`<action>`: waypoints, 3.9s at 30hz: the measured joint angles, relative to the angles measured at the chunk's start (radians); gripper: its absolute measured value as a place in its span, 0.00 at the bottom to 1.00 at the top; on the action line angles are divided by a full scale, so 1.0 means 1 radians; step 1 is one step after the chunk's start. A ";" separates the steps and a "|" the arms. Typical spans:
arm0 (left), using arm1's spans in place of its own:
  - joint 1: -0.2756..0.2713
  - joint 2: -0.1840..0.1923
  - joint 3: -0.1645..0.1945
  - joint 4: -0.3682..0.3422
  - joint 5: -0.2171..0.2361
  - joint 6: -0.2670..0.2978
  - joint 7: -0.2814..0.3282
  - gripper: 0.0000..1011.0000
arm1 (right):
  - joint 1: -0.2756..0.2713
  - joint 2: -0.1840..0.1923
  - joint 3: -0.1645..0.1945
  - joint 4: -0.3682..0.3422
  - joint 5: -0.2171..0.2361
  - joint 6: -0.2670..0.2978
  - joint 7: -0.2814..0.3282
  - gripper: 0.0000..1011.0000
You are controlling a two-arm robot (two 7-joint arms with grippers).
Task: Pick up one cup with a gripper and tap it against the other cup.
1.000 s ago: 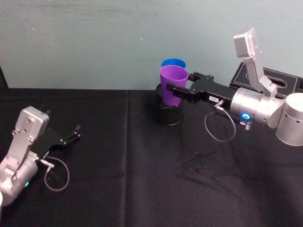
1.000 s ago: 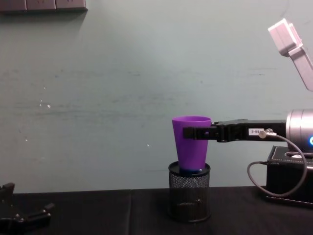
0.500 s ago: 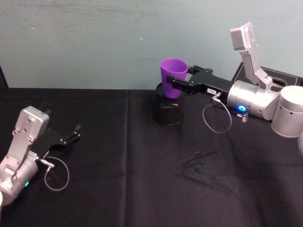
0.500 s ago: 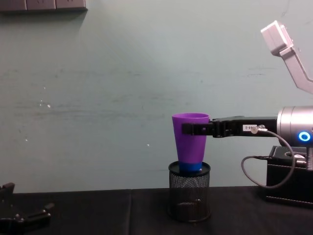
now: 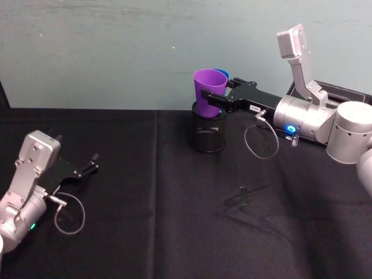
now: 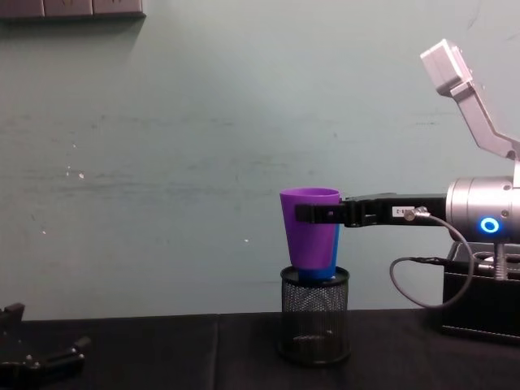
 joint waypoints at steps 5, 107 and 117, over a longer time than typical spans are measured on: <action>0.000 0.000 0.000 0.000 0.000 0.000 0.000 1.00 | 0.005 -0.006 0.007 0.016 -0.005 -0.002 0.006 0.71; 0.000 0.000 0.000 0.000 0.000 0.000 0.000 1.00 | -0.248 0.247 0.027 -0.476 0.118 0.111 0.081 0.71; 0.000 0.000 0.000 0.000 0.000 0.000 0.000 1.00 | -0.342 0.321 0.016 -0.591 0.138 0.074 0.067 0.71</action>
